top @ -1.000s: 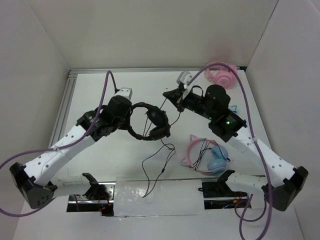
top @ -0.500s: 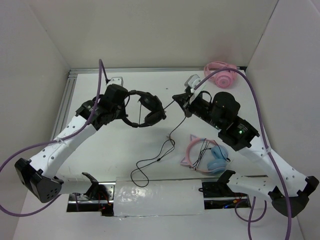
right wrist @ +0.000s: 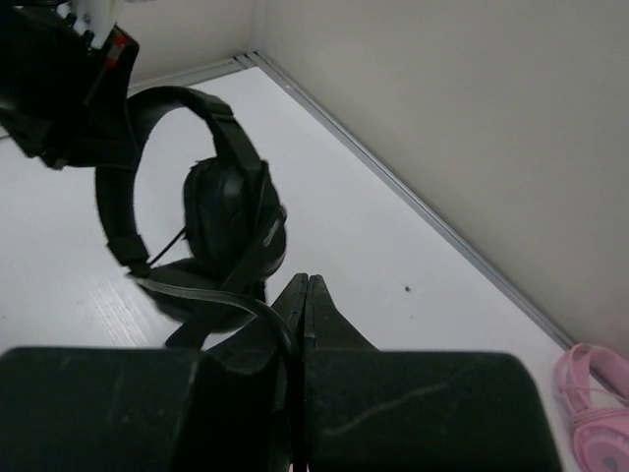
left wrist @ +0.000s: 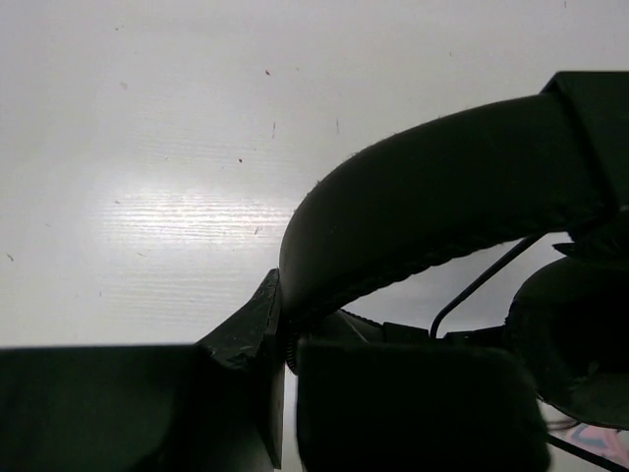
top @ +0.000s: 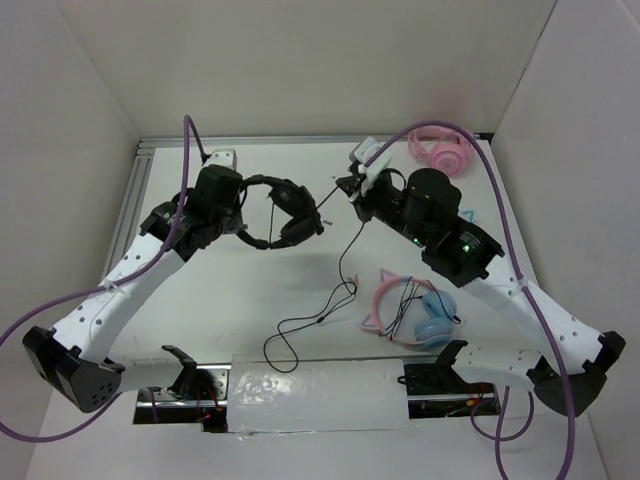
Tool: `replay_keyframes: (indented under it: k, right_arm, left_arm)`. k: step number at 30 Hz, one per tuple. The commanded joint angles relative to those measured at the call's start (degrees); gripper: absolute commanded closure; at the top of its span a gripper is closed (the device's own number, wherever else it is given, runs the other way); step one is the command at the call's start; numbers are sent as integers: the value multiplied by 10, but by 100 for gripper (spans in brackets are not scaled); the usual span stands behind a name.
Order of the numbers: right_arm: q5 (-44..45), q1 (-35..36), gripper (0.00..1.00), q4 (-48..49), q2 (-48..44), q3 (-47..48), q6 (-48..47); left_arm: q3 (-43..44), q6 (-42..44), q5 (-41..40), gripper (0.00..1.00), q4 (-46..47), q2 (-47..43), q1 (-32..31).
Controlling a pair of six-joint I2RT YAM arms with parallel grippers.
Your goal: Wrap the headphones
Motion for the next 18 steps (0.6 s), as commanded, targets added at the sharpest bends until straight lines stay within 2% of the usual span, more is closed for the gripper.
replay_keyframes:
  k: [1, 2, 9, 18]
  right_arm:
    - [-1, -8, 98, 20, 35, 47, -36]
    - [-6, -21, 98, 26, 43, 50, -44]
    - [-211, -100, 97, 16, 121, 81, -48]
    - [-349, -134, 92, 47, 189, 42, 1]
  left_arm:
    - [-19, 53, 38, 100, 60, -50, -10]
    - [-28, 59, 49, 100, 68, -57, -14]
    - [-83, 125, 195, 100, 158, -141, -37]
    - [-64, 141, 286, 100, 196, -201, -43]
